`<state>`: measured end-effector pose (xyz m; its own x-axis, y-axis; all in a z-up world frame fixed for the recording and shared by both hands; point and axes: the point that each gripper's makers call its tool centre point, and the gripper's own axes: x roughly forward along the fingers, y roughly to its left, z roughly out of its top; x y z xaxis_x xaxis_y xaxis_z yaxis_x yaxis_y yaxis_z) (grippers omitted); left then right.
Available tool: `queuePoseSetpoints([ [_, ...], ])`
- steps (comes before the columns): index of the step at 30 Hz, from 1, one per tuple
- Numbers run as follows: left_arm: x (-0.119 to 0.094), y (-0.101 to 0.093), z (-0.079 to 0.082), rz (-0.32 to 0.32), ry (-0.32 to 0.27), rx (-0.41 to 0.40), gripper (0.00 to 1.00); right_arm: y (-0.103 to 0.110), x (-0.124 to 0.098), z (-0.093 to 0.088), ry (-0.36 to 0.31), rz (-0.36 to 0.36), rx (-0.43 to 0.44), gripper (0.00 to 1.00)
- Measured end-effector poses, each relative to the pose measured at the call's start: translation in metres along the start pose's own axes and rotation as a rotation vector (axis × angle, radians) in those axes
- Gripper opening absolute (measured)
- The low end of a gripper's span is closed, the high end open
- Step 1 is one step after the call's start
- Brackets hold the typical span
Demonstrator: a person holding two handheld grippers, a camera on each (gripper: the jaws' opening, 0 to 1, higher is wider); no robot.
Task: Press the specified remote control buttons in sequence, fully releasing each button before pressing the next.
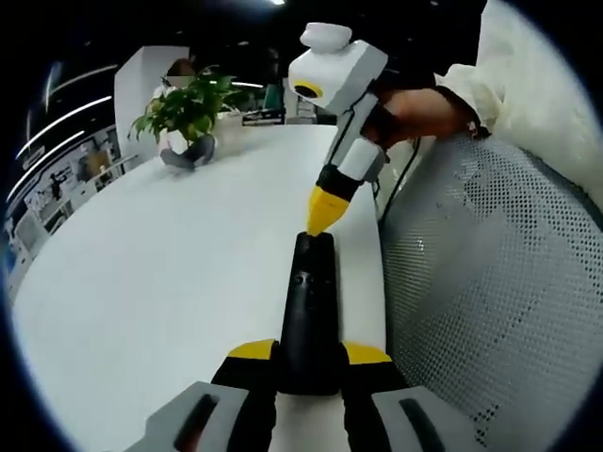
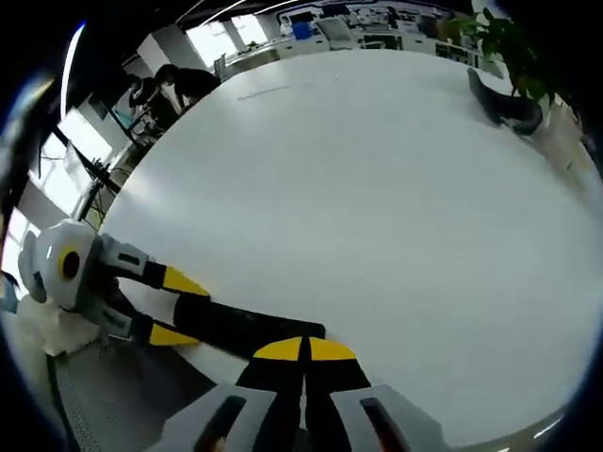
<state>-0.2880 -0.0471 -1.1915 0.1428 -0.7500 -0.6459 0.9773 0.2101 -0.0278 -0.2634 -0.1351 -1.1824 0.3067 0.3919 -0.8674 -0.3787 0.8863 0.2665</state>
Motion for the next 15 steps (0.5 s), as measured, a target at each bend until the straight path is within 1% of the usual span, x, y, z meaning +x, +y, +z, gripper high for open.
queuePoseSetpoints([
  [2, -0.0003, -0.0003, 0.0002, -0.005, -0.002, -0.003, 0.24, 0.0000, -0.0002, -0.0006, -0.002, -0.006, -0.011, 0.00],
  [6, -0.0001, -0.0005, -0.0002, -0.008, 0.003, 0.007, 0.24, -0.0014, -0.0009, -0.0013, -0.017, -0.005, 0.005, 0.00],
  [8, -0.0003, -0.0006, -0.0001, -0.009, 0.005, 0.009, 0.24, -0.0017, -0.0017, -0.0015, -0.041, -0.004, 0.019, 0.00],
  [13, -0.0003, -0.0008, -0.0001, -0.009, 0.007, 0.018, 0.24, -0.0027, -0.0027, 0.0012, -0.036, 0.027, 0.100, 0.00],
  [15, -0.0002, -0.0013, 0.0001, -0.012, 0.007, 0.021, 0.24, 0.0005, -0.0036, 0.0000, -0.028, 0.062, 0.140, 0.00],
])
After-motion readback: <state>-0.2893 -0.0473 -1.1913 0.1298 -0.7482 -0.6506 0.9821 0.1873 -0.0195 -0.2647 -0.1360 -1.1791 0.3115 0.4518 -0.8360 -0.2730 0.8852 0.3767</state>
